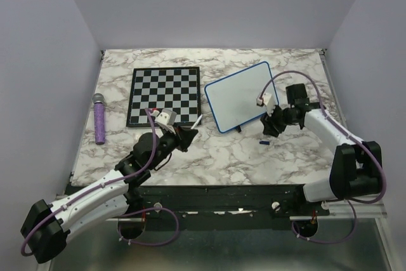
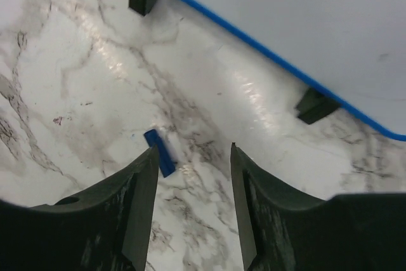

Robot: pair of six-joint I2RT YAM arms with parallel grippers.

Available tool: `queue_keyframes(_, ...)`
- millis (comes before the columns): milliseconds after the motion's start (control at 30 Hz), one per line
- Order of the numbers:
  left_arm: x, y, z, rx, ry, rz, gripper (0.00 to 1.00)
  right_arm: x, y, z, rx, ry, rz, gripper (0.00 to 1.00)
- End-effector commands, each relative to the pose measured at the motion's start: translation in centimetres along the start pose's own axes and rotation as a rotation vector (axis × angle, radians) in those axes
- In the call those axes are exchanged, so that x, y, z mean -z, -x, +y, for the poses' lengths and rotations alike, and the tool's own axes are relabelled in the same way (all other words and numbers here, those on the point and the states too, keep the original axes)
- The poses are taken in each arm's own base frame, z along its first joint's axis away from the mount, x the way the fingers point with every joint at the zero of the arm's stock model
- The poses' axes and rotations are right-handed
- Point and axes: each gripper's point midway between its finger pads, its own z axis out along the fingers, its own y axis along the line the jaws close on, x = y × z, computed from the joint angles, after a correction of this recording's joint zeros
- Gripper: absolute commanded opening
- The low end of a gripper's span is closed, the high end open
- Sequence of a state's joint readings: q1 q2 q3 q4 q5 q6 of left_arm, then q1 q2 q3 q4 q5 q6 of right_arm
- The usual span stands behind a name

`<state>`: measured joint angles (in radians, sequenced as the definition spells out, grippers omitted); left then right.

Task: Write a sentence on the whiteboard
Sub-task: Place the pen cap at the center of the board, then adjust the whiteboard at the center of the board.

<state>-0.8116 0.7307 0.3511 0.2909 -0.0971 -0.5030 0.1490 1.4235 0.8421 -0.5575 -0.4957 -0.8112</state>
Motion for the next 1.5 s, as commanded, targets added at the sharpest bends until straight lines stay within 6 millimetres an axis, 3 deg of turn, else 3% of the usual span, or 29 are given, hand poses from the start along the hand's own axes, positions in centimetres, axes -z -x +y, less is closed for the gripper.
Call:
queue_keyframes(0,0.1,0.6,-0.2,-0.022,-0.026,-0.051,0.00,4.8,5.6,-2.4,-0.045,0.010,-0.194,0.58)
queue_keyframes(67,0.1,0.3,-0.1,-0.023,-0.033,-0.051,0.00,7.2,8.8,-4.6,-0.038,-0.011,-0.284,0.59)
queue_keyframes(100,0.1,0.4,-0.2,-0.021,-0.041,-0.063,0.00,8.3,9.4,-5.9,-0.064,-0.012,-0.341,0.60)
queue_keyframes(133,0.1,0.2,-0.2,-0.021,-0.046,-0.059,0.00,8.1,9.4,-7.1,-0.097,0.000,-0.357,0.60)
queue_keyframes(167,0.1,0.2,-0.4,-0.018,-0.054,-0.062,0.00,9.5,11.0,-8.8,-0.106,-0.021,-0.402,0.60)
queue_keyframes(200,0.0,0.3,-0.5,-0.016,-0.061,-0.067,0.00,10.1,11.3,-10.1,-0.130,-0.019,-0.445,0.61)
queue_keyframes(267,0.1,-0.1,-0.5,-0.013,-0.070,-0.061,0.00,8.7,11.5,-14.0,-0.246,0.043,-0.485,0.63)
queue_keyframes(300,0.1,0.1,-0.6,-0.016,-0.074,-0.064,0.00,9.3,12.7,-15.3,-0.227,0.029,-0.502,0.64)
queue_keyframes(367,0.1,0.0,-0.6,-0.019,-0.072,-0.062,0.00,8.7,12.9,-16.6,-0.271,0.053,-0.499,0.67)
queue_keyframes(400,0.1,0.1,-0.6,-0.020,-0.072,-0.064,0.00,7.2,12.2,-17.4,-0.310,0.073,-0.485,0.68)
queue_keyframes(433,0.1,0.0,-0.6,-0.021,-0.072,-0.060,0.00,7.8,13.1,-18.2,-0.298,0.068,-0.499,0.68)
queue_keyframes(700,-0.1,0.0,-0.4,-0.035,-0.060,-0.051,0.00,5.5,13.0,-20.4,-0.374,0.128,-0.514,0.72)
queue_keyframes(1100,-0.7,0.2,-0.8,-0.041,-0.070,-0.038,0.00,1.9,11.1,-22.7,-0.463,0.162,-0.478,0.81)
queue_keyframes(1467,-1.2,-0.1,-0.9,-0.044,-0.072,-0.022,0.00,0.4,11.3,-20.7,-0.503,0.359,-0.536,0.77)
